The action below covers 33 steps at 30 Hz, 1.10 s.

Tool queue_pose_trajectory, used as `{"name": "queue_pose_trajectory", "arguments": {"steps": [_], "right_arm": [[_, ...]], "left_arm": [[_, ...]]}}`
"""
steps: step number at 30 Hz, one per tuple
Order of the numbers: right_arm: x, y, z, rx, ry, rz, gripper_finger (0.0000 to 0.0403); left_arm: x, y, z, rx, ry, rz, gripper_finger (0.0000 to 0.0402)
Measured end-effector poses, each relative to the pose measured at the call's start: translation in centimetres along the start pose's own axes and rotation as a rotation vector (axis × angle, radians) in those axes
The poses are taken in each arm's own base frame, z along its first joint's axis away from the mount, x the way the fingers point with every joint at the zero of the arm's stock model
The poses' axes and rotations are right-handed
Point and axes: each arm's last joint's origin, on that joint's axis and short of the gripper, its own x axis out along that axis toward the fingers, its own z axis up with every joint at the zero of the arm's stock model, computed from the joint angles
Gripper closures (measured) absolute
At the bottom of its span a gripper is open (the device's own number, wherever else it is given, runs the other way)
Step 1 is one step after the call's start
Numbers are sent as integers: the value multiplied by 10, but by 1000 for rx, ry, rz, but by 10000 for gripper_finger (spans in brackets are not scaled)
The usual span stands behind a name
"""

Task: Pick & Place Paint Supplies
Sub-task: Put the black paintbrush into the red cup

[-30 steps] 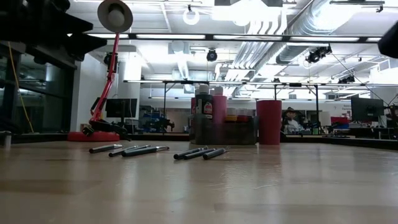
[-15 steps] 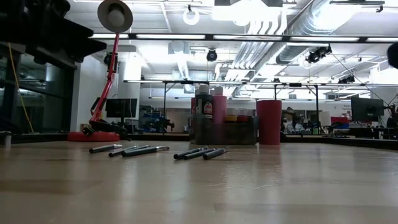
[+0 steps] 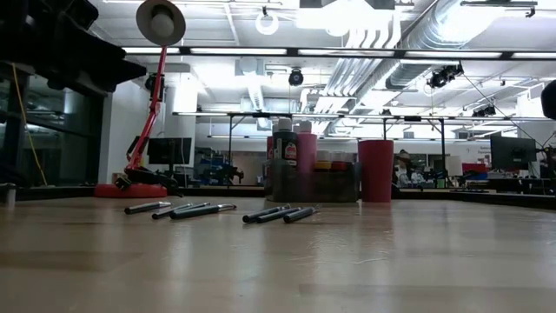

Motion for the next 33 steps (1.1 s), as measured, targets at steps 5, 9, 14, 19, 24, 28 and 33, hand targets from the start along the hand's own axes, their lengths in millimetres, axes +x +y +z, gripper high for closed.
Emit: {"name": "queue_pose_trajectory", "arguments": {"steps": [5, 9, 14, 19, 24, 28, 33], "right_arm": [[0, -1, 0, -9, -22, -42, 269], [3, -1, 0, -11, -19, -53, 269], [11, 3, -4, -31, 4, -64, 269], [18, 10, -3, -65, -1, -88, 269], [23, 13, 2, -72, -6, -119, 269], [30, 15, 4, -72, 13, -146, 269], [39, 15, 4, -69, 55, -168, 270]], "left_arm": [[0, -1, -1, -1, 6, -18, 124], [0, -1, -1, -1, 6, -18, 124], [0, -1, -1, -1, 6, -17, 124], [0, 0, -1, -1, 6, -17, 124], [0, 0, -1, 0, 7, -17, 124], [0, 0, -1, 1, 13, -14, 124], [0, 0, -4, -1, 37, -14, 124]]}}
